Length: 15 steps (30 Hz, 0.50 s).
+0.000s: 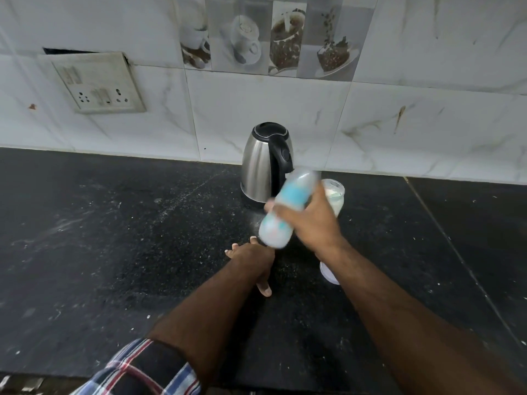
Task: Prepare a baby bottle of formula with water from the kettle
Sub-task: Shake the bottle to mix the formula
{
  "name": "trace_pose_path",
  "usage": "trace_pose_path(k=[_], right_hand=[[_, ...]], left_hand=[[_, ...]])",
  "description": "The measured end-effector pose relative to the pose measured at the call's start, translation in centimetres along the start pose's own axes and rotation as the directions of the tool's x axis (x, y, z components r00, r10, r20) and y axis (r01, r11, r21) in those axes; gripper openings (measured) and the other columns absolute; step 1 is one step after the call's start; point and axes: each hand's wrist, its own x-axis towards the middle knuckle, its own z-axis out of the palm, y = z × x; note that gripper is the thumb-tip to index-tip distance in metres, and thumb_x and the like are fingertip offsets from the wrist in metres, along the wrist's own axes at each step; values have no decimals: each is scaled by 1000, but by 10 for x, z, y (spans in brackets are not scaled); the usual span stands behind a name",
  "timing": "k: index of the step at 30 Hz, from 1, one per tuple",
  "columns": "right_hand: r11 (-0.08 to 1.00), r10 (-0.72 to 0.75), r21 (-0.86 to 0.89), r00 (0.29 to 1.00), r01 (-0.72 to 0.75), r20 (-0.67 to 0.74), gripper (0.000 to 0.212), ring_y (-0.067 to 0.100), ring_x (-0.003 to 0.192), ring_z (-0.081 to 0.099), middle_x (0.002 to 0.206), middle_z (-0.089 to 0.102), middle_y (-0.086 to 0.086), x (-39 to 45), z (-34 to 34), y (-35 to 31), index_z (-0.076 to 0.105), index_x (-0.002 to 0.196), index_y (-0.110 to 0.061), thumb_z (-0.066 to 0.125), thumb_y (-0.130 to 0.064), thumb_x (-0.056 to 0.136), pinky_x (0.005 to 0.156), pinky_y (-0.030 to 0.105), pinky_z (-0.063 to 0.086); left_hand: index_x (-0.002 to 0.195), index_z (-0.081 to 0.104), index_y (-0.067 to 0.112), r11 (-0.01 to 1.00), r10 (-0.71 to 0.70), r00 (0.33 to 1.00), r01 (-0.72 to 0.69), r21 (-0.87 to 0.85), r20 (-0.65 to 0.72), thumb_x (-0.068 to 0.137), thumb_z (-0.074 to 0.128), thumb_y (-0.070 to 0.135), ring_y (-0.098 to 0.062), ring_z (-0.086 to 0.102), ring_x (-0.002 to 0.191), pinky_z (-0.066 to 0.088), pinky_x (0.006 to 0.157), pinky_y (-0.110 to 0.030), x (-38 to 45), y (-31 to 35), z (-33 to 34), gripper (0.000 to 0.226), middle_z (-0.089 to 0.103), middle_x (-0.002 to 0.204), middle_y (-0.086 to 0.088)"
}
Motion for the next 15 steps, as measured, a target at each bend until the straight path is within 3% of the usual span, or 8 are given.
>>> trace_pose_path(k=[1,2,6,7,9,11,13,15], right_hand=[[995,37,-94,995,-28,95,86,-2,92,69,106,70,-18,-7,4,3,51,121,-42,92,-60,48,77,27,61],[994,14,-105,996,-4,90,86,-2,92,70,105,70,-17,-7,3,3,51,121,-44,92,-62,48,76,28,61],[963,-27,249,954,105,-298,70,10,82,73,86,71,-20,24,-12,-12,53,111,-32,92,-53,57,70,36,63],[972,-36,214,961,98,-275,75,9,83,73,88,70,-23,22,-12,-14,51,115,-32,92,-54,57,72,35,63],[1000,13,0,1000,-13,0,89,3,93,71,103,70,-22,5,-2,-6,50,127,-36,92,-57,51,76,30,62],[996,-1,-93,999,5,46,85,3,94,71,107,70,-17,3,-2,2,55,124,-37,92,-57,50,75,28,60],[987,-15,158,988,40,-154,72,5,83,72,93,73,-16,16,-8,-6,58,114,-29,93,-52,55,68,27,58],[967,15,253,980,37,-200,71,9,84,74,93,73,-15,21,-6,-3,55,112,-29,93,-49,56,68,28,60]], left_hand=[[167,2,20,1000,-12,1000,12,-10,-2,74,93,38,-56,10,154,22,120,-72,0,0,1,131,6,173,-18],[167,1,20,1000,-15,1000,15,-10,-5,74,93,38,-55,10,154,22,121,-72,0,0,1,131,6,173,-18],[166,-8,23,1000,21,1000,-21,23,-2,74,93,38,-60,14,152,25,116,-76,-3,2,-4,137,-6,173,-20],[166,-7,23,999,19,1000,-19,27,-3,74,93,38,-60,14,151,26,116,-76,-3,2,-4,137,-6,173,-20],[166,-5,21,999,10,1000,-9,32,-3,73,93,38,-60,12,152,25,116,-76,-2,2,-1,136,-6,173,-19],[166,-5,21,999,11,1000,-11,33,-5,74,93,38,-60,12,152,25,117,-76,0,1,-1,136,-6,173,-19],[166,-7,23,999,22,1000,-21,35,-8,73,93,39,-60,14,151,26,115,-77,0,1,-3,137,-6,173,-20],[166,-6,23,999,19,1000,-19,28,-9,73,93,39,-59,16,151,26,115,-77,-1,1,-2,137,-3,173,-20]])
